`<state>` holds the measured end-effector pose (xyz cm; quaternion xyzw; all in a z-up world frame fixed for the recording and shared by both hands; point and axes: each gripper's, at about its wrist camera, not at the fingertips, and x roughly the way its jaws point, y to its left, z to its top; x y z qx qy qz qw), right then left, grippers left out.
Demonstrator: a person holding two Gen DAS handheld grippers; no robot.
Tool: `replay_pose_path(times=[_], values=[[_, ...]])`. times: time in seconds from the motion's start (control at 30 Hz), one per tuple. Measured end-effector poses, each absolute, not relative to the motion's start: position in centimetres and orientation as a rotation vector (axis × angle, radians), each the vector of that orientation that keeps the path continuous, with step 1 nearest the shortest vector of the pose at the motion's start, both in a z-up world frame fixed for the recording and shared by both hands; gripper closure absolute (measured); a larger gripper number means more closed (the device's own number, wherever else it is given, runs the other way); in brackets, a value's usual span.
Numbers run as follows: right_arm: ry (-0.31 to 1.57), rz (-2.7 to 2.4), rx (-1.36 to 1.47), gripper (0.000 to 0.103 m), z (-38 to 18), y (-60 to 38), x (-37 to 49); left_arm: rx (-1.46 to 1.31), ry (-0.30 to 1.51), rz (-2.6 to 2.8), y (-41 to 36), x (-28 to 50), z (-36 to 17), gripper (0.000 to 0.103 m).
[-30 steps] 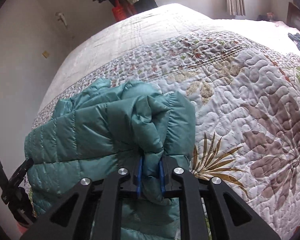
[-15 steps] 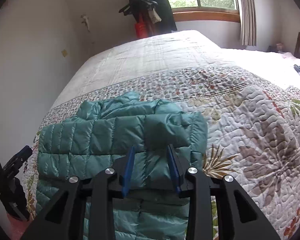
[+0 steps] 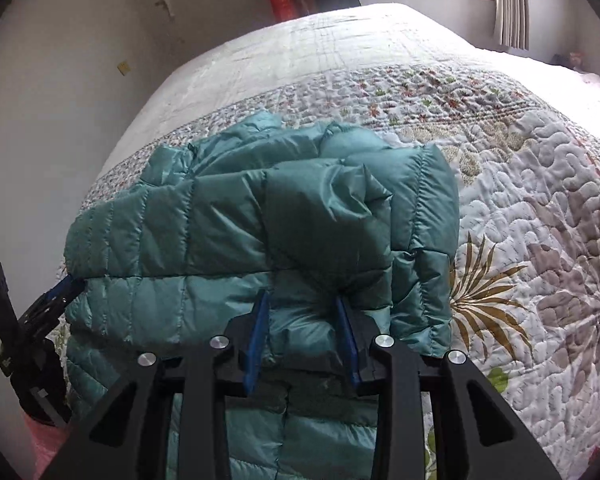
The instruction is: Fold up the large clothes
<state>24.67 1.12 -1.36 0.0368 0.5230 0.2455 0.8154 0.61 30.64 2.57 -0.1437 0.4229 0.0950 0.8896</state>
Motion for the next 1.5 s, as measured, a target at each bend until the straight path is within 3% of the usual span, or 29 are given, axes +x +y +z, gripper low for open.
replay_pose_path(times=[0.17, 0.47, 0.7, 1.0, 1.23, 1.5], values=[[1.043, 0.53, 0.067, 0.066, 0.8, 0.7, 23.7, -0.251, 0.799, 0.17, 28.8, -0.5, 4.9, 0.027], [1.136, 0.484, 0.05, 0.066, -2.9, 1.1, 25.9, -0.236, 0.917, 0.192, 29.2, 1.5, 1.0, 0.027], [1.11, 0.511, 0.073, 0.065, -1.1, 0.7, 24.4, -0.216, 0.896, 0.212, 28.9, -0.1, 3.5, 0.027], [1.066, 0.593, 0.046, 0.054, 2.5, -2.6, 16.9, -0.181, 0.966, 0.183, 29.0, -11.1, 6.5, 0.021], [1.083, 0.579, 0.042, 0.043, 0.9, -7.8, 9.3, -0.227, 1.067, 0.158, 28.7, -20.6, 4.4, 0.018], [1.094, 0.513, 0.053, 0.04, -0.8, -12.8, 2.3, -0.406, 1.137, 0.076, 28.7, -27.1, 1.9, 0.018]])
